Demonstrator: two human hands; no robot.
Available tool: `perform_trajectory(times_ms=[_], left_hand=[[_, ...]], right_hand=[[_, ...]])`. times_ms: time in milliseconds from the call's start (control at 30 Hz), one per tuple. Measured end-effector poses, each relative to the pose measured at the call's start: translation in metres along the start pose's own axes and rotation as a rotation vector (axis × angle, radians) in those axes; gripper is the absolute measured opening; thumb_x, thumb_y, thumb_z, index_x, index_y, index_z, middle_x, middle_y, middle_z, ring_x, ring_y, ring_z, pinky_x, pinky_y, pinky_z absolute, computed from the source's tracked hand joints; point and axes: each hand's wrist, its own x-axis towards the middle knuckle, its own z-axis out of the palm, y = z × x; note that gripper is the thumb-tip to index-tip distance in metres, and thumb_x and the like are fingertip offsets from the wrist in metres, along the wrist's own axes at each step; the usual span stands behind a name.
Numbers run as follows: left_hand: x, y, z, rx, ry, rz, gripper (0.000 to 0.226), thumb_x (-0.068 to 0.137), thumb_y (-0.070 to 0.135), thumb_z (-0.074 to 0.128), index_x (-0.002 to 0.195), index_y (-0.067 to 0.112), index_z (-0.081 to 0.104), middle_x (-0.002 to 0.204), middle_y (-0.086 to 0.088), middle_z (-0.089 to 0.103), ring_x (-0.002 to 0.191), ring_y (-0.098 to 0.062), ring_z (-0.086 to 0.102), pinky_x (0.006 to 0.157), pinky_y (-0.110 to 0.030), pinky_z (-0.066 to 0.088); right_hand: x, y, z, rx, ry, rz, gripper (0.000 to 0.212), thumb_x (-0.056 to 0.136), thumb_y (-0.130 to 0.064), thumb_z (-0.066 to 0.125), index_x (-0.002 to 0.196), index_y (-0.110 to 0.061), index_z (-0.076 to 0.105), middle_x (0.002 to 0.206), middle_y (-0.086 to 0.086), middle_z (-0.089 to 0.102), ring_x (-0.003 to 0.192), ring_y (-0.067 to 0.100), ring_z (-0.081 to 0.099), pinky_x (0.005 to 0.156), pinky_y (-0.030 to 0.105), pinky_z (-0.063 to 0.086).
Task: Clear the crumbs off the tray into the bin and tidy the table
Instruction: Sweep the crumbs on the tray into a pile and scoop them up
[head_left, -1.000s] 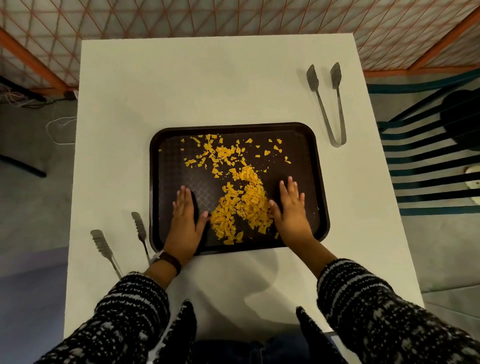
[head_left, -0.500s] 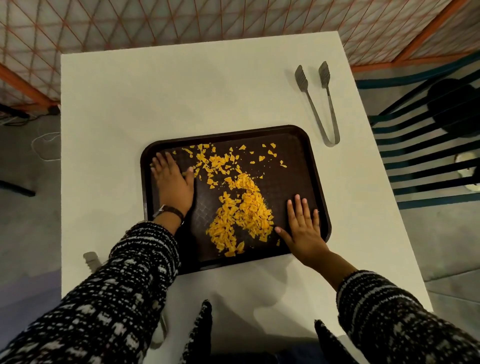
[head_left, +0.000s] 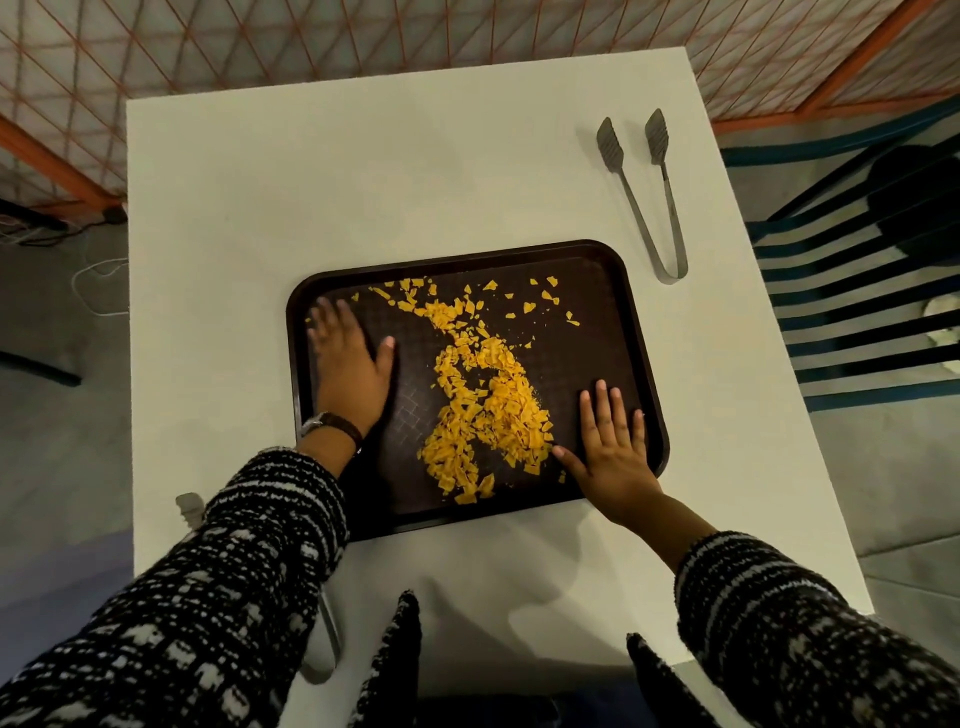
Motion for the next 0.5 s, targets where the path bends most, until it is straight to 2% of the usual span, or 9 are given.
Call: perform_trajectory(times_ms=[67, 133, 267, 333, 433, 500], left_hand=[[0.007, -0.006, -0.002, 0.059, -0.01, -0.078, 0.075, 0.096, 0.042, 0.032, 0.144, -0.006, 0.0, 0.153, -0.028, -0.004, 0.144, -0.036, -0.006, 0.117, -0.039, -0.005], [0.008, -0.006, 0.0, 0.106, -0.028, -0.083, 0.076, 0.096, 0.043, 0.031, 0.144, -0.008, 0.001, 0.152, -0.029, -0.002, 0.144, -0.037, -0.004, 0.118, -0.041, -0.003], [0.006, 0.01, -0.002, 0.013, -0.035, -0.085, 0.073, 0.096, 0.042, 0.03, 0.145, -0.004, 0.001, 0.154, -0.024, -0.002, 0.144, -0.033, -0.005, 0.119, -0.04, -0.003], [-0.004, 0.023, -0.001, -0.064, -0.089, 0.01, 0.07, 0.097, 0.041, 0.031, 0.146, 0.003, -0.002, 0.156, -0.017, -0.005, 0.144, -0.028, -0.008, 0.118, -0.039, -0.002], [-0.031, 0.047, 0.004, -0.154, -0.273, 0.229, 0.068, 0.096, 0.041, 0.032, 0.147, 0.018, -0.007, 0.156, -0.004, -0.006, 0.142, -0.023, -0.007, 0.113, -0.037, 0.003], [-0.044, 0.053, 0.009, -0.175, -0.379, 0.342, 0.063, 0.097, 0.041, 0.03, 0.147, 0.022, -0.004, 0.156, 0.001, -0.002, 0.142, -0.018, -0.005, 0.113, -0.034, 0.006]], right_hand=[[-0.001, 0.001, -0.001, -0.006, -0.002, 0.001, 0.095, 0.067, -0.079, -0.021, 0.14, -0.019, -0.022, 0.147, -0.002, -0.031, 0.138, 0.017, -0.03, 0.113, 0.041, -0.018], [-0.001, 0.0, -0.001, -0.01, -0.002, 0.0, 0.095, 0.066, -0.079, -0.021, 0.14, -0.019, -0.022, 0.147, -0.002, -0.031, 0.137, 0.017, -0.03, 0.112, 0.041, -0.019], [0.0, 0.001, 0.001, -0.018, 0.0, 0.001, 0.094, 0.068, -0.079, -0.02, 0.14, -0.019, -0.022, 0.147, -0.001, -0.032, 0.138, 0.017, -0.03, 0.112, 0.041, -0.019], [0.0, 0.001, 0.002, -0.022, 0.003, 0.001, 0.094, 0.068, -0.078, -0.02, 0.14, -0.019, -0.022, 0.147, -0.001, -0.032, 0.138, 0.018, -0.03, 0.112, 0.042, -0.02], [0.0, 0.001, 0.003, -0.032, 0.016, -0.003, 0.094, 0.069, -0.078, -0.019, 0.141, -0.018, -0.021, 0.148, 0.0, -0.03, 0.138, 0.019, -0.029, 0.111, 0.041, -0.021], [0.0, 0.001, 0.004, -0.03, 0.028, -0.006, 0.094, 0.07, -0.078, -0.019, 0.142, -0.017, -0.018, 0.149, 0.001, -0.027, 0.138, 0.019, -0.028, 0.111, 0.041, -0.021]])
